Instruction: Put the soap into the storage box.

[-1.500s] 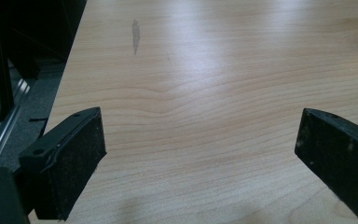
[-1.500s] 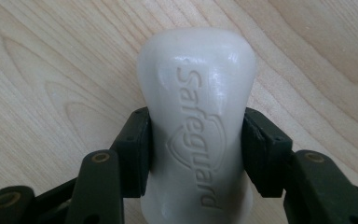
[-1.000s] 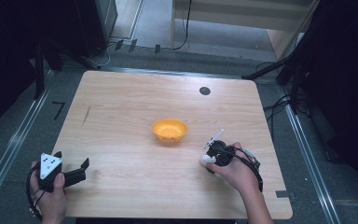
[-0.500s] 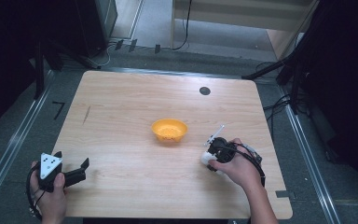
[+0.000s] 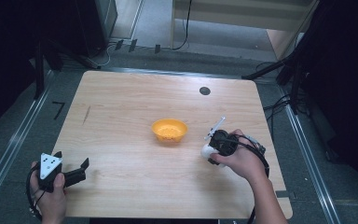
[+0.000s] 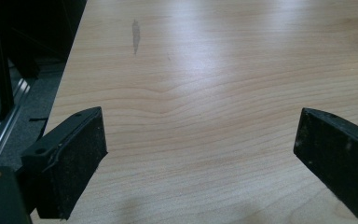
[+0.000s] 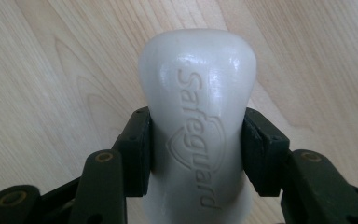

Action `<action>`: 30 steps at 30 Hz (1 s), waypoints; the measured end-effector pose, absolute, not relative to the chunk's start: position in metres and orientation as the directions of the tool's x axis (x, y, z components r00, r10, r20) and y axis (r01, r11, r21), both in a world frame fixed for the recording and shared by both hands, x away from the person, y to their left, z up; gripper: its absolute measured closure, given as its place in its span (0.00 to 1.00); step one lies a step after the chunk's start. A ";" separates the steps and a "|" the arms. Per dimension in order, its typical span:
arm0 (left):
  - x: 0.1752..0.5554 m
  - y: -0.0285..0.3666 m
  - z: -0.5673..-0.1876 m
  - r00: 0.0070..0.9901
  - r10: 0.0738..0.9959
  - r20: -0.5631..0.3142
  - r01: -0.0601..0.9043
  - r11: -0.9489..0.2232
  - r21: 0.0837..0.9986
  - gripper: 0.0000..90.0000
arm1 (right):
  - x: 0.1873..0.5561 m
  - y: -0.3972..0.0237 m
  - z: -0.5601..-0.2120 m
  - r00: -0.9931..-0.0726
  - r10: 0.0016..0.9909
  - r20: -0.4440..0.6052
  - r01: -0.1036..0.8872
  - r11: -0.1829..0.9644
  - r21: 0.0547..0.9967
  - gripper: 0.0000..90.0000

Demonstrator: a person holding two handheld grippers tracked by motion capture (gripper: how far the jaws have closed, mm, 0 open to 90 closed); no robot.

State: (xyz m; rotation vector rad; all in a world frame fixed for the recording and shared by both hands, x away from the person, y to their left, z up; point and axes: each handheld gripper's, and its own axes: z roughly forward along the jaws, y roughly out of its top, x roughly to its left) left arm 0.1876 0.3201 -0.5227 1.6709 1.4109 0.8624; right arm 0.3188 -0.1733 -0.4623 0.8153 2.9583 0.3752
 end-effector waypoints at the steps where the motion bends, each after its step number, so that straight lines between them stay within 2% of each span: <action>1: 0.188 0.320 -0.523 0.157 0.987 0.017 0.466 -0.090 0.880 0.03 | 0.320 -0.172 -0.461 -0.862 0.507 0.012 0.494 0.835 0.241 0.57; 8: 0.188 0.320 -0.523 0.156 0.988 0.016 0.467 -0.088 0.880 0.03 | 0.330 -0.164 -0.449 -0.885 0.465 0.021 0.454 0.853 0.259 0.57; 30: 0.188 0.322 -0.522 0.157 0.988 0.005 0.464 -0.078 0.882 0.03 | 0.362 -0.122 -0.419 -0.947 0.319 -0.027 0.305 0.925 0.226 0.57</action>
